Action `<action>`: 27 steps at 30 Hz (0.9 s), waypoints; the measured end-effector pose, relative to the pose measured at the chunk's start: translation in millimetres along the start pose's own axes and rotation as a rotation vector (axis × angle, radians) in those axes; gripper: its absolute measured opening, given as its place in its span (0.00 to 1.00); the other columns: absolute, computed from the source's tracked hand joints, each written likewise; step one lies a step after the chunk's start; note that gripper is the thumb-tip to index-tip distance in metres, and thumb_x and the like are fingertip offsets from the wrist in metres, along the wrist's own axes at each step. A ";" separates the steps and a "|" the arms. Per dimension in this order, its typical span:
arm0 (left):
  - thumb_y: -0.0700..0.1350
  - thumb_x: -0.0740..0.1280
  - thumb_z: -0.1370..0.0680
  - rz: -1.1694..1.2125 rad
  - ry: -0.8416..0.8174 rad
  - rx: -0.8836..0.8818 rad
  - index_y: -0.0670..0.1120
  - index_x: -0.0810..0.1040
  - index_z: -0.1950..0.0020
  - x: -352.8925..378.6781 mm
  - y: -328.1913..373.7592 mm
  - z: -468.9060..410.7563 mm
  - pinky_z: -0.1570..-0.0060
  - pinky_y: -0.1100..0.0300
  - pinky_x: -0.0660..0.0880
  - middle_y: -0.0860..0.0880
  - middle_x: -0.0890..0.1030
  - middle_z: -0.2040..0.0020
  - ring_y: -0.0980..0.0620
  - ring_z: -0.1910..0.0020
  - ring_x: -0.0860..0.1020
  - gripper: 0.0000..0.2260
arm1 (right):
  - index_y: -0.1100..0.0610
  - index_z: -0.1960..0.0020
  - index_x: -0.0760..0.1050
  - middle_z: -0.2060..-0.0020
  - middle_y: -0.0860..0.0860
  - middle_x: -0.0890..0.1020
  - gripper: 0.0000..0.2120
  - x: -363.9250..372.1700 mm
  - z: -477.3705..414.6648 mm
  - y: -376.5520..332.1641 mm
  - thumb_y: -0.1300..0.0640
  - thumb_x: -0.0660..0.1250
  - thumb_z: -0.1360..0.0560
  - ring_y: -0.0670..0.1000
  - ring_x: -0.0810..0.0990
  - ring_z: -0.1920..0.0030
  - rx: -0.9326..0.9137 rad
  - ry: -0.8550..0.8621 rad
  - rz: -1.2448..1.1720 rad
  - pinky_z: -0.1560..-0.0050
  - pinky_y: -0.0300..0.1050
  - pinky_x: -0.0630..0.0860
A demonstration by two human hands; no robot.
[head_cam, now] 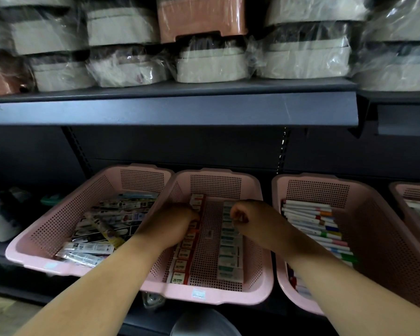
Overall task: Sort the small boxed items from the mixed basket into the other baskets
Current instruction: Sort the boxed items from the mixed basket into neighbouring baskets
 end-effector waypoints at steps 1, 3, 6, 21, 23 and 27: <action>0.56 0.65 0.19 0.013 -0.003 -0.001 0.50 0.86 0.44 0.7 -1.3 -1.1 0.65 0.77 0.67 0.60 0.81 0.57 0.66 0.58 0.79 0.14 | 0.48 0.53 0.78 0.59 0.41 0.78 0.03 0.2 0.0 0.1 0.56 0.68 0.23 0.38 0.76 0.58 -0.002 0.001 -0.001 0.61 0.31 0.68; 0.57 0.66 0.20 -0.004 0.004 0.025 0.50 0.86 0.45 0.0 0.5 -0.4 0.66 0.76 0.67 0.60 0.81 0.58 0.68 0.61 0.78 0.15 | 0.48 0.53 0.78 0.59 0.41 0.79 0.03 0.1 -0.3 0.2 0.56 0.68 0.23 0.39 0.77 0.58 -0.005 0.005 0.001 0.60 0.33 0.69; 0.56 0.66 0.21 -0.098 0.026 0.079 0.48 0.87 0.45 -1.0 2.8 -1.0 0.65 0.75 0.70 0.59 0.83 0.59 0.69 0.63 0.79 0.15 | 0.50 0.52 0.79 0.58 0.42 0.80 0.03 -0.5 -0.9 0.4 0.56 0.68 0.23 0.41 0.78 0.57 -0.003 0.005 0.005 0.60 0.31 0.69; 0.51 0.63 0.19 -0.272 0.024 0.178 0.61 0.80 0.55 -8.5 20.9 10.1 0.48 0.64 0.70 0.58 0.83 0.44 0.57 0.45 0.80 0.08 | 0.47 0.53 0.78 0.59 0.41 0.79 0.04 1.8 -0.9 2.4 0.56 0.68 0.23 0.36 0.76 0.59 0.006 -0.014 -0.020 0.62 0.29 0.66; 0.51 0.63 0.19 -0.285 0.030 0.179 0.60 0.81 0.54 -8.3 21.6 11.2 0.48 0.65 0.70 0.58 0.84 0.44 0.57 0.45 0.80 0.08 | 0.46 0.53 0.78 0.59 0.41 0.79 0.04 1.6 -0.1 1.6 0.55 0.68 0.23 0.36 0.76 0.58 -0.002 -0.014 -0.025 0.62 0.30 0.66; 0.51 0.66 0.20 -0.378 0.066 0.246 0.58 0.83 0.45 -11.6 27.7 15.0 0.44 0.63 0.72 0.57 0.83 0.41 0.55 0.42 0.80 0.07 | 0.46 0.55 0.77 0.60 0.41 0.80 0.05 -4.2 3.9 -0.3 0.56 0.67 0.23 0.37 0.78 0.59 -0.027 0.007 -0.057 0.61 0.31 0.69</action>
Point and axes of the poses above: each hand's wrist, its own z-axis away from the middle knuckle, its own x-axis out of the palm, y = z × x, the point moved 4 cm from there along -z, towards the middle knuckle
